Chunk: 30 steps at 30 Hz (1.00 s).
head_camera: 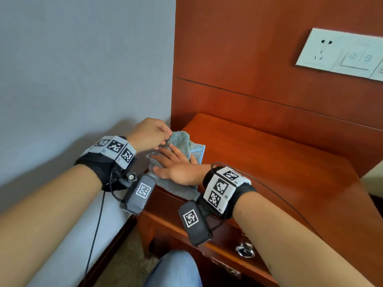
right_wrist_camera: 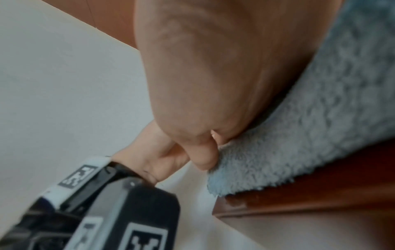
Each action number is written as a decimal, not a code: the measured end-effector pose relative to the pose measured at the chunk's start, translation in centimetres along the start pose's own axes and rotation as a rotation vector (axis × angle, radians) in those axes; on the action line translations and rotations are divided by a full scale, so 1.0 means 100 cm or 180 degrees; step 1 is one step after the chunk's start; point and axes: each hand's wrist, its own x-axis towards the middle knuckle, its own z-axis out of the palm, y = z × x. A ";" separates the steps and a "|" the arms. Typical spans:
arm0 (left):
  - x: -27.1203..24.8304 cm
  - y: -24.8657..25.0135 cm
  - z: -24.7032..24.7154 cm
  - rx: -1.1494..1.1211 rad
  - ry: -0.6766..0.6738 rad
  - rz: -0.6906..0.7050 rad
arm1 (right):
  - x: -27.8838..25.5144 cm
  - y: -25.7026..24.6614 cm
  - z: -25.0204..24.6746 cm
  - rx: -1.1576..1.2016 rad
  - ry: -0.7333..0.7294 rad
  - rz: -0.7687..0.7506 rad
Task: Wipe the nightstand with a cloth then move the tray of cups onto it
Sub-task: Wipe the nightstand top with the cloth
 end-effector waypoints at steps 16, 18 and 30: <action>-0.048 0.071 0.081 0.0495 -0.0993 0.0110 | -0.118 0.059 0.018 0.0144 0.0248 0.0018; -0.049 0.092 0.108 0.0426 -0.1227 0.0151 | -0.145 0.081 0.017 0.0163 0.0365 0.0249; -0.077 0.198 0.272 0.0114 -0.2094 0.0835 | -0.294 0.201 0.022 0.0360 0.0940 0.1335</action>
